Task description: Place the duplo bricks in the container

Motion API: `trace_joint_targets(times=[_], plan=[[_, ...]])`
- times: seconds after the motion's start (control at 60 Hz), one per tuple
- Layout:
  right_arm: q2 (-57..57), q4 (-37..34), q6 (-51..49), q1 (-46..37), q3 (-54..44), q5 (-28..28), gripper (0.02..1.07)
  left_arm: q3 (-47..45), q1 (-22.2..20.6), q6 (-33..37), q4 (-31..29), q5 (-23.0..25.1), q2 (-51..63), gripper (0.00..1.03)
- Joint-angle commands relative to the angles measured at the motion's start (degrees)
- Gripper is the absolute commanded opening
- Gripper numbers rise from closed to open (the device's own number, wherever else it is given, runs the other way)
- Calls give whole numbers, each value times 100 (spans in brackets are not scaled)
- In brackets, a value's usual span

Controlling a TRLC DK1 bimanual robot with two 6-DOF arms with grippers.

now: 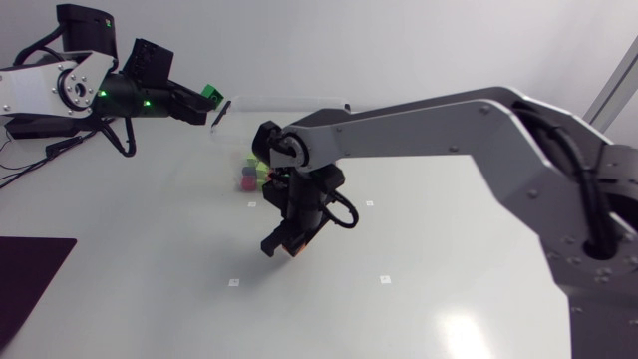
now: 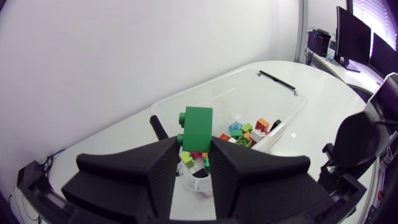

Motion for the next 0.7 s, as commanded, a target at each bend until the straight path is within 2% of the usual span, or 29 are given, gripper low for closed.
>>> trace_joint_targets(times=[0.0, 0.25, 0.317, 0.4, 0.467, 0.533, 0.583, 0.683], plan=[[-483, -5, 28, -191, -253, 55, 34, 301, -97, -198, 78, -46, 339, 21], [-1187, 56, -69, -648, -552, -6, 34, 758, -448, -216, 43, -309, 937, 23], [-1283, 74, -78, -718, -596, -6, 34, 890, -519, -216, 25, -336, 1051, 30], [-1397, 82, -96, -832, -596, -24, 34, 1074, -598, -207, -19, -397, 1227, 33], [-1450, 91, -104, -911, -552, -24, 34, 1171, -650, -172, -63, -424, 1341, 47], [-1494, 82, -139, -991, -482, -33, 34, 1224, -686, -146, -98, -433, 1402, 70], [-1521, 82, -175, -1043, -403, -41, 34, 1180, -712, -146, -98, -433, 1385, 82], [-1529, 74, -201, -1166, -201, -85, 34, 1039, -730, -93, -98, -424, 1227, 95]])
